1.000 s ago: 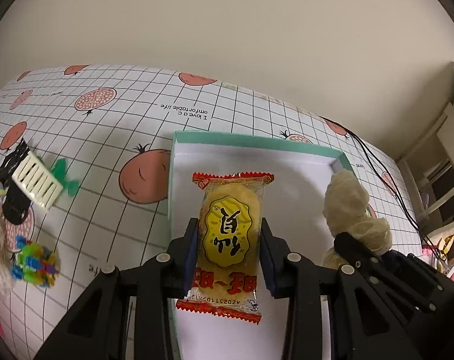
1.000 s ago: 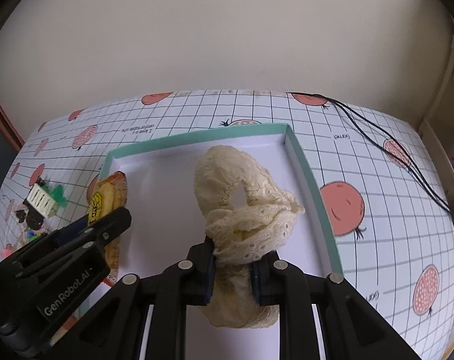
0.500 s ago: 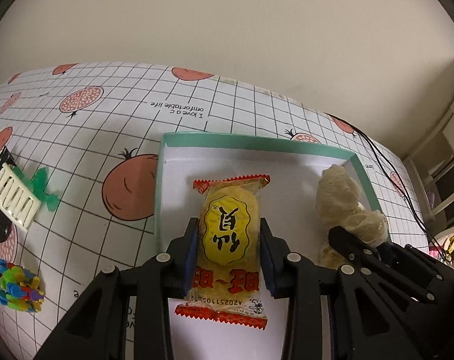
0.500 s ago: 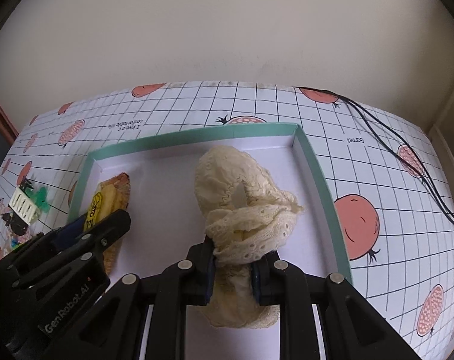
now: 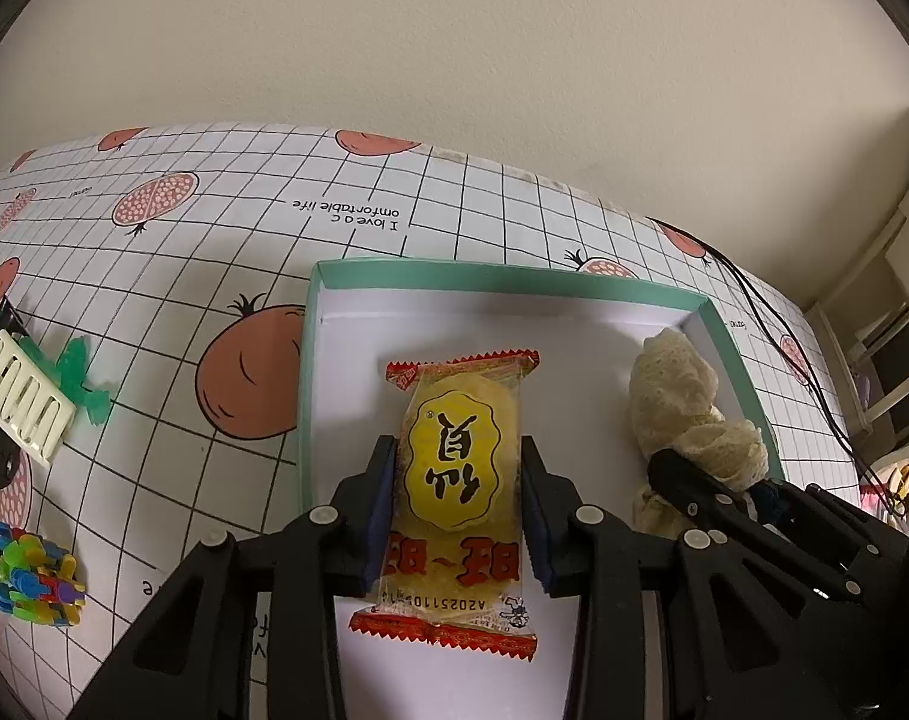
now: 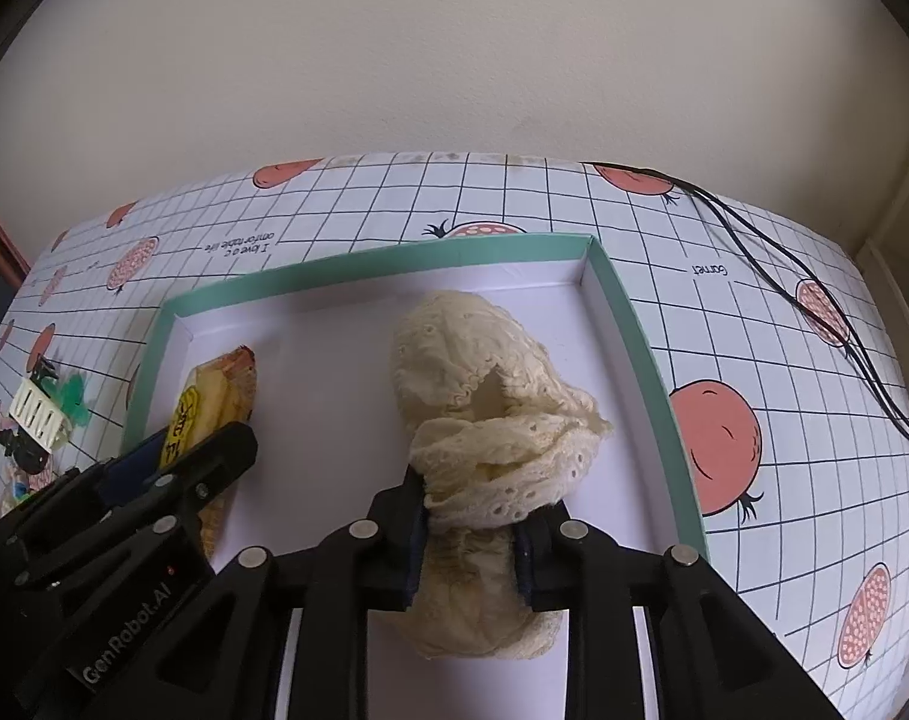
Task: Organize objects
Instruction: 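Open the left tool releasing the packet while the right tool releases the lace in the tray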
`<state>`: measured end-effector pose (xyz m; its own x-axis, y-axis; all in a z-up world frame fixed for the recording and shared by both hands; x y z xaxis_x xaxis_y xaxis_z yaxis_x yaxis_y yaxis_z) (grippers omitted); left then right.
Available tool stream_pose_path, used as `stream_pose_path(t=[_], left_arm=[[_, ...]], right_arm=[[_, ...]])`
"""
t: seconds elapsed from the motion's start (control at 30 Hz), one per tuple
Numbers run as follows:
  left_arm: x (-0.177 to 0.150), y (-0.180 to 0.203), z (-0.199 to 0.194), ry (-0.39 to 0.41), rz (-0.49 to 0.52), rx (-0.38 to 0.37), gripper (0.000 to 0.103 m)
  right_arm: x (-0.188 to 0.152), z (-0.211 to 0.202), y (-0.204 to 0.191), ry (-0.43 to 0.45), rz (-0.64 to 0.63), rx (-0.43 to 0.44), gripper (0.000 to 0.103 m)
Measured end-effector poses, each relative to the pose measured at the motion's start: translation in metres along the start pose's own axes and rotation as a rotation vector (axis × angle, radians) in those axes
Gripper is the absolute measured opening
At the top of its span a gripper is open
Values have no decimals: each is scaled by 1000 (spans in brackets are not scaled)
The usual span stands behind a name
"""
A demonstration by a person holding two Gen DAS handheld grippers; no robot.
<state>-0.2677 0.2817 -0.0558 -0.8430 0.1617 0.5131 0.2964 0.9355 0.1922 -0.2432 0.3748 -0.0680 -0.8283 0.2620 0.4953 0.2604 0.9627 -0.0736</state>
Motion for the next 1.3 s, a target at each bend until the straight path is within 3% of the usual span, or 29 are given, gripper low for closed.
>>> stream_pose_path(t=[0.17,0.53,0.67,0.93,1.1,1.3], left_arm=[[0,1,-4,1,-15,-6,48],[3,-2,-35,33,-25,-2,49],[3,-7,-44,42,-34,7,53],[2,-19,-56,50,-44,35,54],[-2,-32,-57,41,-51,77,55],[-9,-46,-59,28,-65,116,72]], right_arm=[[1,-3,3,0,5,-8,39],[2,-26,1,25,8,0,50],[0,-32,0,42,14,8,61],[-8,-40,1,52,22,-9,63],[-14,-42,0,57,16,-14,77],[-18,-47,-4,62,8,-21,91]])
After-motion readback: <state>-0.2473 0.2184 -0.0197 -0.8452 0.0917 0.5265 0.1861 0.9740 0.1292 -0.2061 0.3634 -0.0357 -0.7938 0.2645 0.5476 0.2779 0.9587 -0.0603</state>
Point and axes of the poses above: each gripper's, at about its wrist camera, not at the fingertips, and z roughly the way its jaws point, y to its right, x to its top, the point moved 9 cm from there along z, roughly the way its jaws point, and after that the axes turned 3 degrees about x, right-handed, at the moved point
